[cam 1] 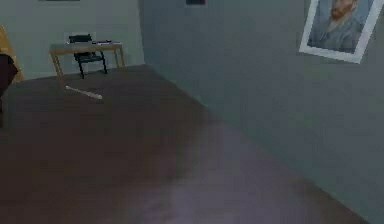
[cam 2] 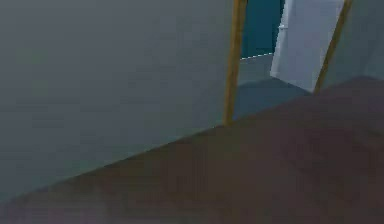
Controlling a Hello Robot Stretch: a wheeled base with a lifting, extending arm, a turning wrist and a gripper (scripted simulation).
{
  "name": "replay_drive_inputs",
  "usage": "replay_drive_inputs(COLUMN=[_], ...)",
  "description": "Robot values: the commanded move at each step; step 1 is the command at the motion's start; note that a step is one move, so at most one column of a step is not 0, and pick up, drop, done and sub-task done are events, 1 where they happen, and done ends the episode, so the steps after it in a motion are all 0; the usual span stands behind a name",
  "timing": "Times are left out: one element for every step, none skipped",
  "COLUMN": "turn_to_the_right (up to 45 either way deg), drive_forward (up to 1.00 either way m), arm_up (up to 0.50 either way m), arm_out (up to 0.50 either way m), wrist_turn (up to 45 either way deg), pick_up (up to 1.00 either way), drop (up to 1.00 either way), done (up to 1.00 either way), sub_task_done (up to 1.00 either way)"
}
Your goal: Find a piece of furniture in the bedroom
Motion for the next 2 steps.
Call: replay_drive_inputs(turn_to_the_right=[-42.0,0.0], drive_forward=[0.0,1.0], arm_up=[0.0,0.0], arm_out=[0.0,0.0], wrist_turn=[0.0,0.0], pick_up=[0.0,0.0], drop=[0.0,0.0], done=[0.0,0.0], sub_task_done=[0.0,0.0])
